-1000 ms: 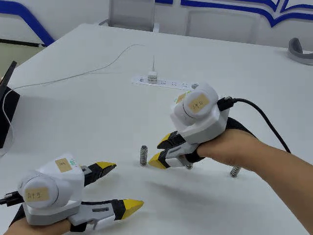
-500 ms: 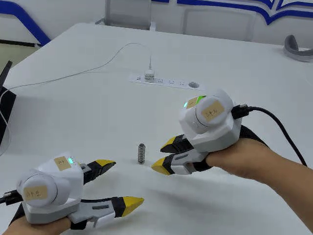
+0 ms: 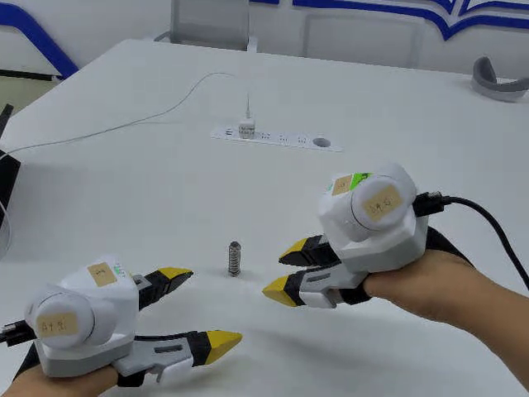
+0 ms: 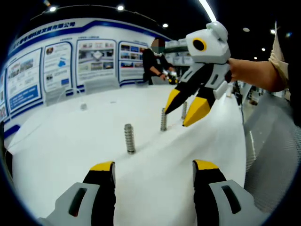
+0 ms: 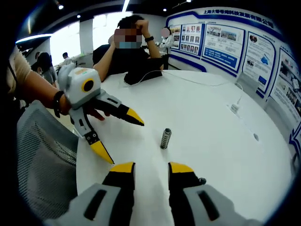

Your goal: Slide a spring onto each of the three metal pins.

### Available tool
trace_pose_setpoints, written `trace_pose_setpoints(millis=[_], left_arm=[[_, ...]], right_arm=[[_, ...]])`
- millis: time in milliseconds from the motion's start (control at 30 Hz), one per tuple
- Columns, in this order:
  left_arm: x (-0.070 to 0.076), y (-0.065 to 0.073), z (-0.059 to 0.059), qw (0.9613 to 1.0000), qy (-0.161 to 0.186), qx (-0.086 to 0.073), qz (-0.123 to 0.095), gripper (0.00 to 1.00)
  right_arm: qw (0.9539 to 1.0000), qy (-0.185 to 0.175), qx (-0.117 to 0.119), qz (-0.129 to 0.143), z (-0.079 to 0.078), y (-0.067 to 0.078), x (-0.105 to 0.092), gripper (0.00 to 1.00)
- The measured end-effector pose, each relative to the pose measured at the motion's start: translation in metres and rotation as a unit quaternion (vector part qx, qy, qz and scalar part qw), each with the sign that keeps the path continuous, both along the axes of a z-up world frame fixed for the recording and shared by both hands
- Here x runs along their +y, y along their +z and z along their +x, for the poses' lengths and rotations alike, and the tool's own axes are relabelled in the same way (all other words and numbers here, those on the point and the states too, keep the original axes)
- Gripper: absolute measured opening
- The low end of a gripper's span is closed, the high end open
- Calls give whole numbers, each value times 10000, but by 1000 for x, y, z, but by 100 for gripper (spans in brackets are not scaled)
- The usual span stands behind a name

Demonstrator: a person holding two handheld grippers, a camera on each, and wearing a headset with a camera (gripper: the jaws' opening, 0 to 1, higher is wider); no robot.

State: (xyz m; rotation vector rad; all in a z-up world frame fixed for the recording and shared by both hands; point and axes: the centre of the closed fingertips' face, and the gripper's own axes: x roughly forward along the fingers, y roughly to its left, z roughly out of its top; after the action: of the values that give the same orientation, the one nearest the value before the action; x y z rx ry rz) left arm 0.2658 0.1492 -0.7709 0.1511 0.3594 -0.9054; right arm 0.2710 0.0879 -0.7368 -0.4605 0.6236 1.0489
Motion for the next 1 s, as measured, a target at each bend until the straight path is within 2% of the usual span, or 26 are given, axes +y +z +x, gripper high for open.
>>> trace_pose_setpoints(millis=[300,1000], left_arm=[[-2,1,0,10000,-31,8,-24,69],[-4,1,-1,10000,-52,32,-13,70]], right_arm=[[9998,-172,53,79,-5,-2,-16,30],[9980,-600,-2,185,-12,2,-55,33]])
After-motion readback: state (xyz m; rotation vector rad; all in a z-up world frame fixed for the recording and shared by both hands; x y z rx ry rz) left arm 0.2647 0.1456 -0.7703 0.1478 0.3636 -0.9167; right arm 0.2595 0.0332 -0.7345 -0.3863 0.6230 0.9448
